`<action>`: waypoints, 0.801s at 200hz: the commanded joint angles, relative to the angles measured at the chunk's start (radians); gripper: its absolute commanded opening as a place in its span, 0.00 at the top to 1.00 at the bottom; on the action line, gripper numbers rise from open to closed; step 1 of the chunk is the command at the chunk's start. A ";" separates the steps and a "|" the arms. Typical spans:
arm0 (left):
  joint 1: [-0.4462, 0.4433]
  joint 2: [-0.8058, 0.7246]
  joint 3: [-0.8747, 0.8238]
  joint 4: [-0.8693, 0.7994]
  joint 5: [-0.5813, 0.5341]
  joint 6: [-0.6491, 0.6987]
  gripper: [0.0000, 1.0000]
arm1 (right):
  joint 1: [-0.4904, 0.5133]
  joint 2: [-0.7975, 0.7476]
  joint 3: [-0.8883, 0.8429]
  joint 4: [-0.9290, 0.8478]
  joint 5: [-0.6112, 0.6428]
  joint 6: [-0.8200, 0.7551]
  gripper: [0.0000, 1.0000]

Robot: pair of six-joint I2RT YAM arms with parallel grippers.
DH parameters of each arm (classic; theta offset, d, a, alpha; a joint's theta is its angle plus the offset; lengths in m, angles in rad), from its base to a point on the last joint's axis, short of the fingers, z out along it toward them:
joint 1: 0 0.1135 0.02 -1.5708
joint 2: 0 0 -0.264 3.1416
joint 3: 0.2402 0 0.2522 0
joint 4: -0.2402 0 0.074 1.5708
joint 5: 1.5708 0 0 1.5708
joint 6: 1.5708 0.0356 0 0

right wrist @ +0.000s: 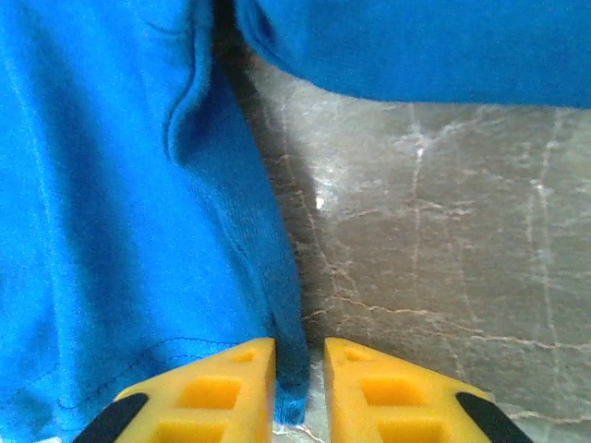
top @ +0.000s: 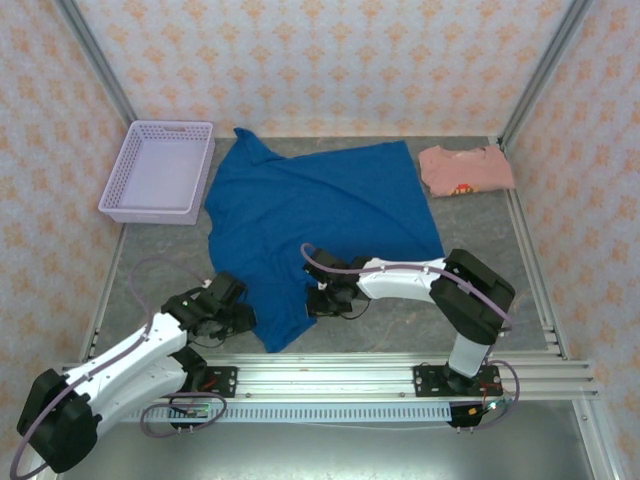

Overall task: Fold the inside-out t-shirt
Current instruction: Smooth out the T-shirt at the center of the table, then fold the T-shirt at the center of the table.

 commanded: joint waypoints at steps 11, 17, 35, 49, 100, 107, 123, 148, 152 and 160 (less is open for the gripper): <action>-0.040 -0.076 0.008 -0.073 0.120 -0.055 0.49 | -0.003 -0.037 0.022 -0.055 0.013 -0.008 0.76; -0.048 -0.091 0.008 -0.081 0.135 -0.063 0.47 | -0.003 -0.032 0.022 -0.055 0.012 -0.010 0.76; -0.079 -0.119 -0.001 -0.070 0.176 -0.084 0.45 | -0.003 -0.023 0.024 -0.057 0.012 -0.016 0.76; -0.105 -0.105 -0.001 -0.048 0.187 -0.098 0.44 | -0.003 -0.020 0.022 -0.059 0.012 -0.019 0.76; -0.228 0.072 0.025 0.043 0.149 -0.138 0.48 | -0.011 -0.044 0.025 -0.086 0.034 -0.036 0.75; -0.237 0.084 0.026 0.063 0.151 -0.148 0.49 | -0.012 -0.049 0.024 -0.088 0.038 -0.038 0.75; -0.255 0.110 0.024 0.119 0.156 -0.169 0.50 | -0.018 -0.056 0.024 -0.089 0.041 -0.041 0.74; -0.267 0.174 0.035 0.152 0.139 -0.166 0.56 | -0.022 -0.055 0.025 -0.088 0.038 -0.044 0.73; -0.268 0.181 0.034 0.159 0.139 -0.168 0.57 | -0.022 -0.054 0.025 -0.087 0.036 -0.045 0.73; -0.268 0.193 0.035 0.173 0.139 -0.168 0.59 | -0.024 -0.054 0.026 -0.090 0.036 -0.047 0.73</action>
